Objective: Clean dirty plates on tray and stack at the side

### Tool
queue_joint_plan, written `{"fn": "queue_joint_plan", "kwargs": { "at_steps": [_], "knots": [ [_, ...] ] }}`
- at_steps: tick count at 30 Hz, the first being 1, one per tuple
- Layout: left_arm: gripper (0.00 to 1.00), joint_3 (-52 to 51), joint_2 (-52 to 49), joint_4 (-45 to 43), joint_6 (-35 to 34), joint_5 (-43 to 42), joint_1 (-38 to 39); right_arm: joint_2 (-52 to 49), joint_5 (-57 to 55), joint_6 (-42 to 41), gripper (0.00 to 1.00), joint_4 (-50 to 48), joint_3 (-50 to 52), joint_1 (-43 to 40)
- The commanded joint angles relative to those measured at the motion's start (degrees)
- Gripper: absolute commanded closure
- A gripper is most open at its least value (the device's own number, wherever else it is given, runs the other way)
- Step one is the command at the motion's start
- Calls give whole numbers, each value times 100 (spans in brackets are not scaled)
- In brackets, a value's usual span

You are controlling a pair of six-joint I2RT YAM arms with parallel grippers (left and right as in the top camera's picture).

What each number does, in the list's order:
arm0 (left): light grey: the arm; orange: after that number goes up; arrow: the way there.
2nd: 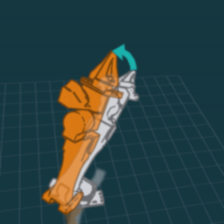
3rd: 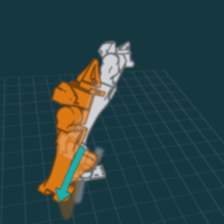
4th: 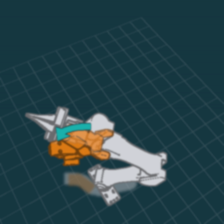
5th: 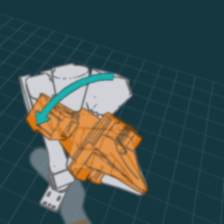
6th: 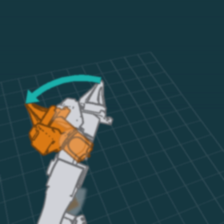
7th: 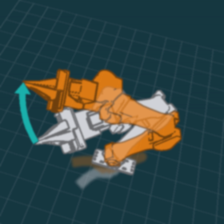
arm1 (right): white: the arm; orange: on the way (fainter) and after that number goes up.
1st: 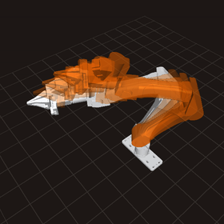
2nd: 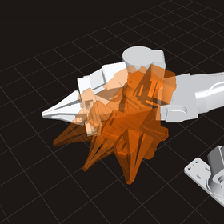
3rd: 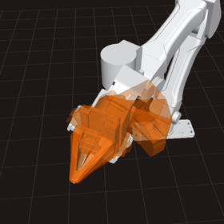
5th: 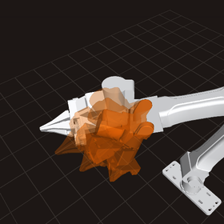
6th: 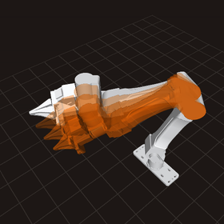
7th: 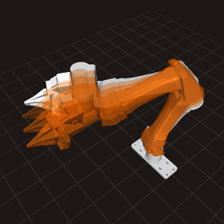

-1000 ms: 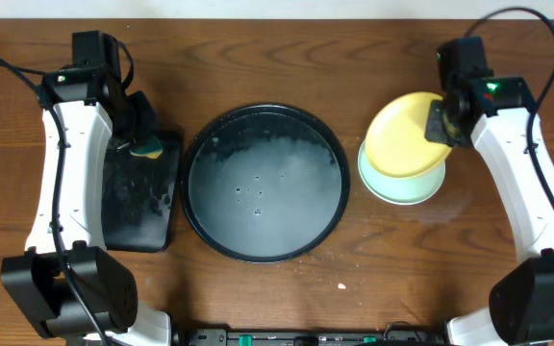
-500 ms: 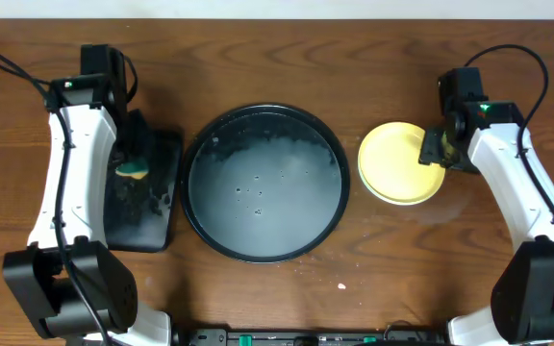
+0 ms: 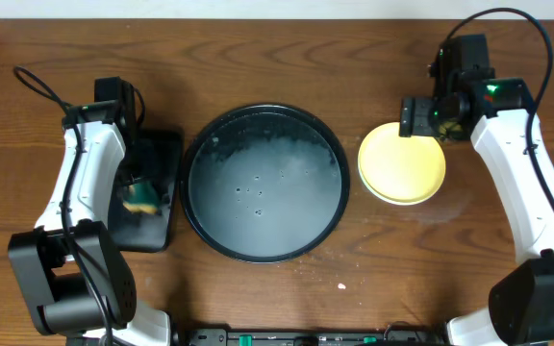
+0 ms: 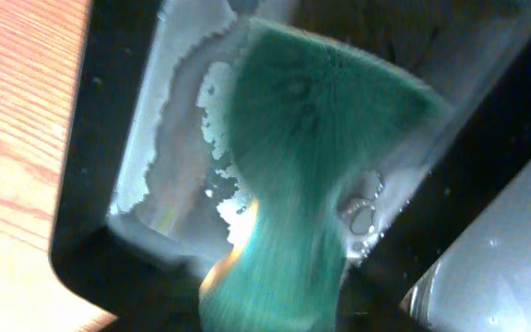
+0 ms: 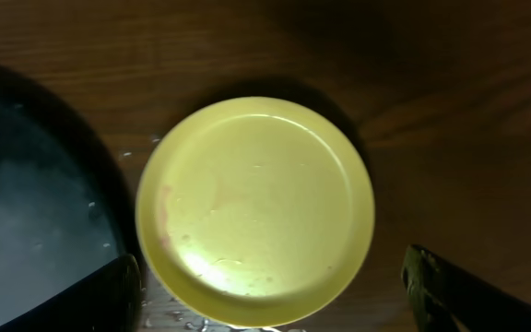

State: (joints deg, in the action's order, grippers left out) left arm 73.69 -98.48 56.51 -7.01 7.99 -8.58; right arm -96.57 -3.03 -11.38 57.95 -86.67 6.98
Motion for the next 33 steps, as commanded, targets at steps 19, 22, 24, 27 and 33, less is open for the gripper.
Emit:
{"fn": "queue_joint_plan", "kwargs": {
  "at_steps": [19,22,24,27,33],
  "knots": [
    [24,964,2527,516,205,-114,31,960,-1537,254,1,507,-2540,223],
    [24,964,2826,516,205,-114,31,1475,-1753,249,1,122,-2780,221],
    [24,964,2979,516,205,-114,31,1875,-1751,247,1,-120,-2791,223],
    [24,966,3091,516,205,-114,31,2343,-1751,247,1,-94,-2791,223],
    [24,964,3084,516,205,-114,31,3130,-1751,247,1,168,-2791,223]
  ]
}}
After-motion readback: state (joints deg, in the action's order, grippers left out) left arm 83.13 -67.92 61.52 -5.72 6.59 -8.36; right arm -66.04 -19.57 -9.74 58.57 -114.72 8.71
